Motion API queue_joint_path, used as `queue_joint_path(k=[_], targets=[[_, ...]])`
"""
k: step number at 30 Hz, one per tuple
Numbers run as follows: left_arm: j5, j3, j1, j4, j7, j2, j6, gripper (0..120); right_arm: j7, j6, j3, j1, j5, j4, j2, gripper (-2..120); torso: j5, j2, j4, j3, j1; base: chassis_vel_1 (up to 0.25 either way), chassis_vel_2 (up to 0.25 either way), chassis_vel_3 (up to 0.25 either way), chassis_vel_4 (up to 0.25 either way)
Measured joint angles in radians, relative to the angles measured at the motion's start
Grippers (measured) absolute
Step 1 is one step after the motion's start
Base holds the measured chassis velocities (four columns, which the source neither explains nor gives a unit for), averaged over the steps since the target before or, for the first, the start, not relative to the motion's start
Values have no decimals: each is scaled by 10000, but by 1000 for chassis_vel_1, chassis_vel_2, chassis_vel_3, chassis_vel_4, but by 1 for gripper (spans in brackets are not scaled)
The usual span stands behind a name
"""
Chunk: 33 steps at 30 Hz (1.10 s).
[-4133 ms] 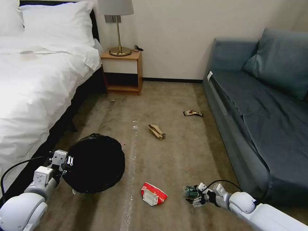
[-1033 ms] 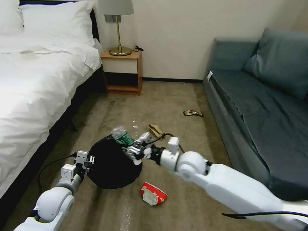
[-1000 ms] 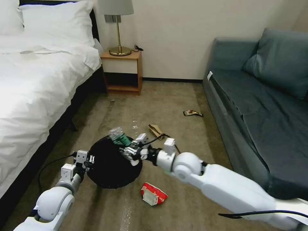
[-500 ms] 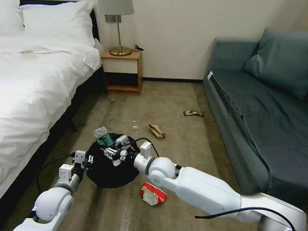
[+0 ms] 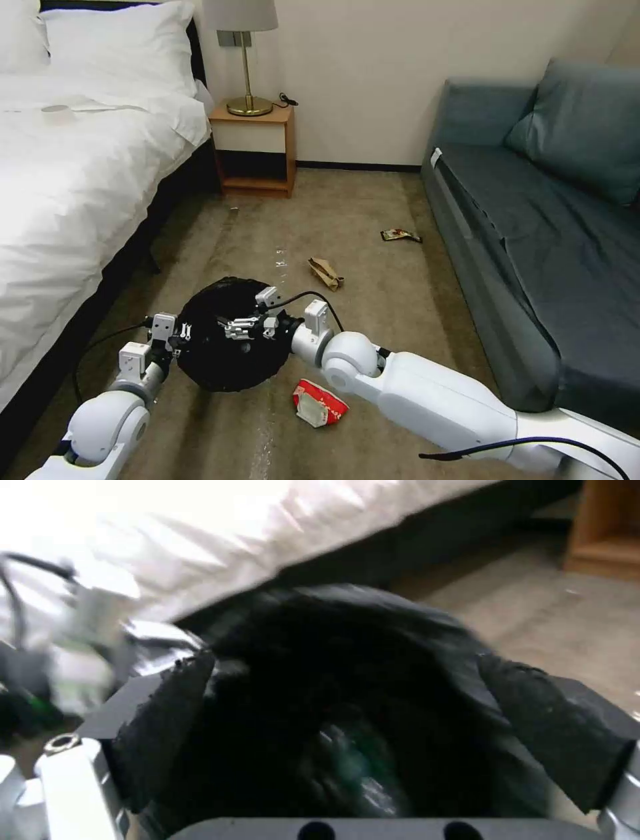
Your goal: Pick up the trash bin, then pick up the garbage on the floor and place it into the trash bin.
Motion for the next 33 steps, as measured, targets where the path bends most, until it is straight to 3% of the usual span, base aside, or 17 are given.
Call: queue_joint_path(k=[1,8,14,26,29,33], targets=[[-2,-156,104,0,17,99,-26,3,47,-92,24,-106,7,113,-479,100,-1,0,-2,0,0,0,0,0,0],[8,-816,447,41,142,377,-172,3,-52,-296,238,-857,-492,237,-1632,100,2,0,-1,0,0,0,0,0,0],[106,-897,548,80,178,366,-208,3,-207,-783,282,-1849,-1128,98,-2158,100,-1,0,-2,-1,0,0,0,0,0],[230,-1176,784,26,233,297,-259,3,-968,-1450,277,-3015,-2077,-897,-2118,100,-1,-2,-1,-1,-1,0,0,0,0],[302,-1416,1040,-118,333,188,-333,3,-1493,-1233,158,-3144,-2696,-2097,-1560,100,-1,-1,-1,0,0,0,0,0,0],[321,-1504,1145,-160,368,157,-360,3,-1634,-1030,138,-3183,-2925,-2535,-1306,100,-1,-1,-1,0,0,0,0,0,0]])
